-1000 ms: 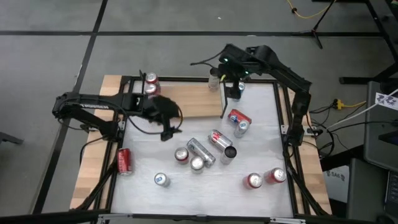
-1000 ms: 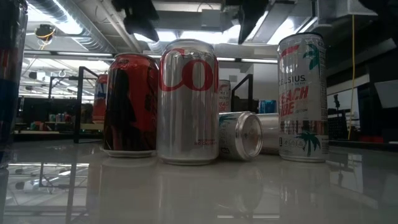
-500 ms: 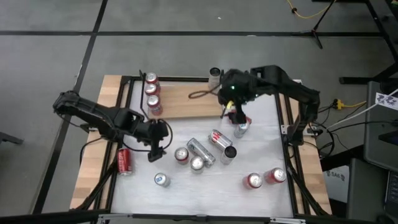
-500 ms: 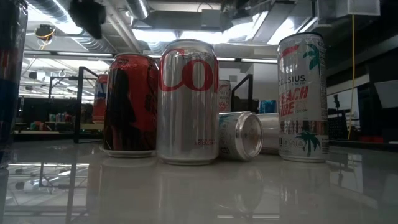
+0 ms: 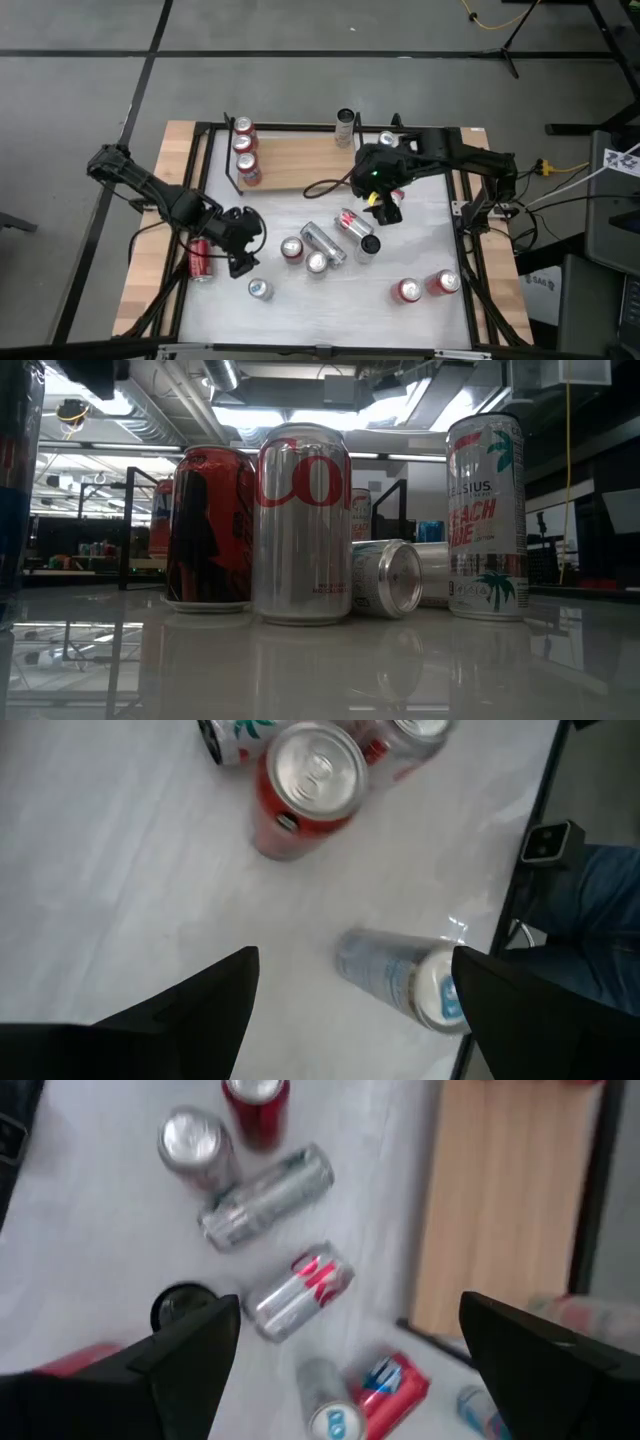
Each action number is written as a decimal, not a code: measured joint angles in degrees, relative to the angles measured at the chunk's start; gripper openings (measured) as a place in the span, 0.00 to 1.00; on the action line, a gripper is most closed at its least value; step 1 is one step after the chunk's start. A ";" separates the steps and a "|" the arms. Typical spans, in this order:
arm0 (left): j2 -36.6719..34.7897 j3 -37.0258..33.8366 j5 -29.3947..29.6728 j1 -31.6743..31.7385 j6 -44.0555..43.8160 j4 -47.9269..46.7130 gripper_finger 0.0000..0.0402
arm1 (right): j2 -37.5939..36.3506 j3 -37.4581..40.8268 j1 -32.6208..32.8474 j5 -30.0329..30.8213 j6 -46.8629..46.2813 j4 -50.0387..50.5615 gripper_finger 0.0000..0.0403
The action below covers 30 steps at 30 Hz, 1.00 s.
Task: Place canned beverage on shelf
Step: Put the blue soda can on the shelf
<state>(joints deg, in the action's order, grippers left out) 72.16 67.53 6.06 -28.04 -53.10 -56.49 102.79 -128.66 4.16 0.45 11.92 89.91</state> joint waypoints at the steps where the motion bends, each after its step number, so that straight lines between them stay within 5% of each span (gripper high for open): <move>1: 0.00 0.00 0.50 -1.07 -0.92 0.01 0.80 | -0.28 1.57 0.00 0.02 -0.85 -0.04 0.91; 16: 1.36 -0.04 14.14 -16.65 -11.06 0.37 0.80 | -10.34 29.77 -0.09 0.62 -5.45 -20.88 0.91; 30: 15.60 -0.07 16.95 -24.58 -14.20 1.73 0.80 | -11.59 32.88 -0.07 0.46 -6.10 -30.79 0.91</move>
<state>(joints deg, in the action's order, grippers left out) 87.76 67.46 23.00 -52.62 -67.30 -54.76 91.20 -95.79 4.10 0.91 5.82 59.12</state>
